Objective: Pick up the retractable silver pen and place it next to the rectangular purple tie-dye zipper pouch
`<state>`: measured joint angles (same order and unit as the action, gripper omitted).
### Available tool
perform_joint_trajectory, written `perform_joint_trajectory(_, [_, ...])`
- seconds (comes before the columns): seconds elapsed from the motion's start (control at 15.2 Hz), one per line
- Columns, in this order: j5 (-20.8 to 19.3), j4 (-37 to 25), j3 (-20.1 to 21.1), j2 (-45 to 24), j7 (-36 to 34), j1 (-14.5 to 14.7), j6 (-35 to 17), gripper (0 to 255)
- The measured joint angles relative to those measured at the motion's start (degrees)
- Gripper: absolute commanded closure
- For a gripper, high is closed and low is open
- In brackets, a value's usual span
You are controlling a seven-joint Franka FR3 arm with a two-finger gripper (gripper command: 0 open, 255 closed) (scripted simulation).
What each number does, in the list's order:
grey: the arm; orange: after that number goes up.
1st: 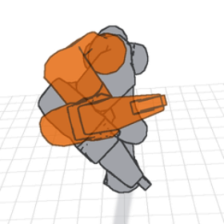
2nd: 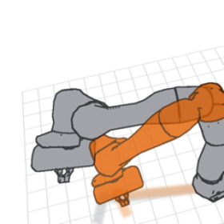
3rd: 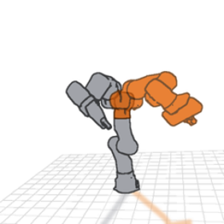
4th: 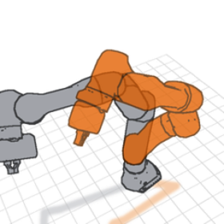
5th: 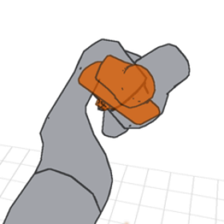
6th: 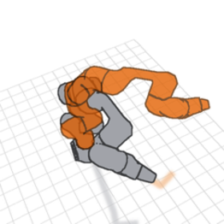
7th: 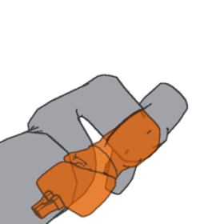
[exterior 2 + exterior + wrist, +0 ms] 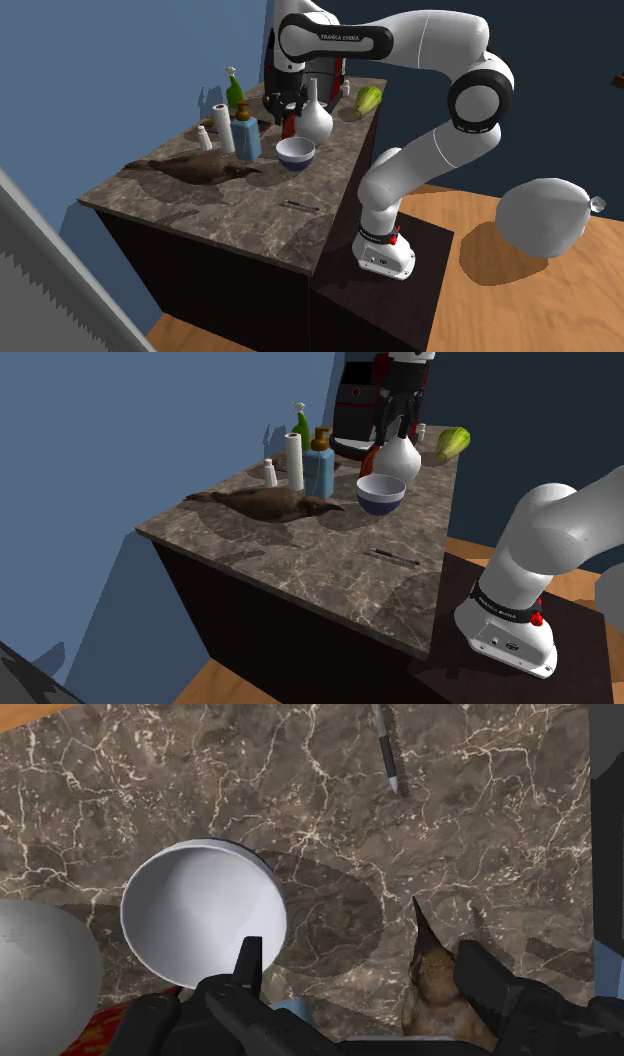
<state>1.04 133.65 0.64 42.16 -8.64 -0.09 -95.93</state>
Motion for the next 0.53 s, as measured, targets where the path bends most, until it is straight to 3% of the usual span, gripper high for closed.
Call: perform_joint_trajectory(0.53, [-0.48, 10.97, 5.16, 3.98, -0.56, 3.12, -4.51, 0])
